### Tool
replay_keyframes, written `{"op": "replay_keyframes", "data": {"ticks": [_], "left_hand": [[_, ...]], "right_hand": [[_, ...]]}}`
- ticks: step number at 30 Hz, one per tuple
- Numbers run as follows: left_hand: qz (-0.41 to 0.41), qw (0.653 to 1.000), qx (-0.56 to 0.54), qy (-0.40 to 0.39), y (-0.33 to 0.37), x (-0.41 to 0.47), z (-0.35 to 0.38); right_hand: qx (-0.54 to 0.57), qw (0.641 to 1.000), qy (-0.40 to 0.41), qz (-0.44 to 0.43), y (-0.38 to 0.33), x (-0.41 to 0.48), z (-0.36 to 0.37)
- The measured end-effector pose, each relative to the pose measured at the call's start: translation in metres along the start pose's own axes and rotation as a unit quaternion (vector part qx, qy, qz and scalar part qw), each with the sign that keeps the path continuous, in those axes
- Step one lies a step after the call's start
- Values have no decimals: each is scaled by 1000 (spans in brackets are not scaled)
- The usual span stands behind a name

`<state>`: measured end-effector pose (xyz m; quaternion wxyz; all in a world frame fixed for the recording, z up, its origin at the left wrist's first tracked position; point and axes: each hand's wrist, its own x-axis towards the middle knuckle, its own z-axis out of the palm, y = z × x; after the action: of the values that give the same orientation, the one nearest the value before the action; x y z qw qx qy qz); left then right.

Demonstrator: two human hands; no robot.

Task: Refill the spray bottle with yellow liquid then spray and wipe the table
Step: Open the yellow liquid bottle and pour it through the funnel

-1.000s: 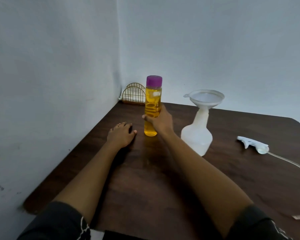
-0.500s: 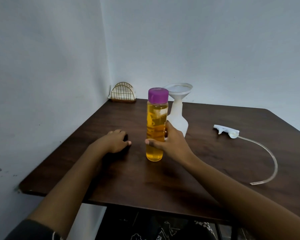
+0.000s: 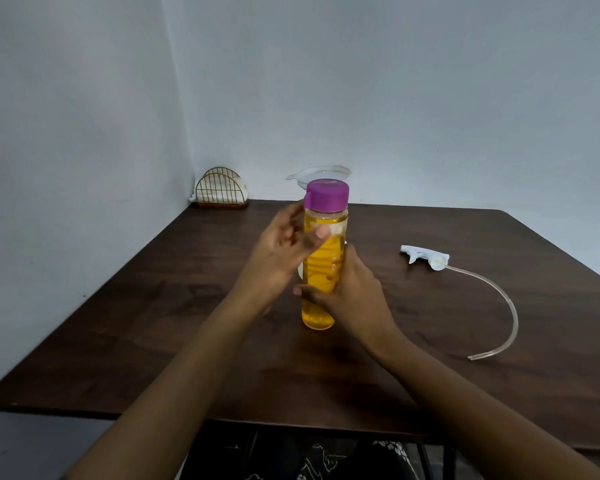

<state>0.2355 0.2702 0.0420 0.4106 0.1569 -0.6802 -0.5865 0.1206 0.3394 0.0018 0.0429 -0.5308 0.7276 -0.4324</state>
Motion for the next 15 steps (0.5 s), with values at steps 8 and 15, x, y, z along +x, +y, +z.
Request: {"op": "replay_keyframes", "data": {"ticks": [8, 15], "left_hand": [[44, 996, -5, 78, -21, 24, 26], [86, 996, -7, 36, -29, 30, 26]], "right_hand": [[-261, 964, -50, 1, -34, 12, -100], [-149, 972, -104, -149, -85, 53, -123]]}}
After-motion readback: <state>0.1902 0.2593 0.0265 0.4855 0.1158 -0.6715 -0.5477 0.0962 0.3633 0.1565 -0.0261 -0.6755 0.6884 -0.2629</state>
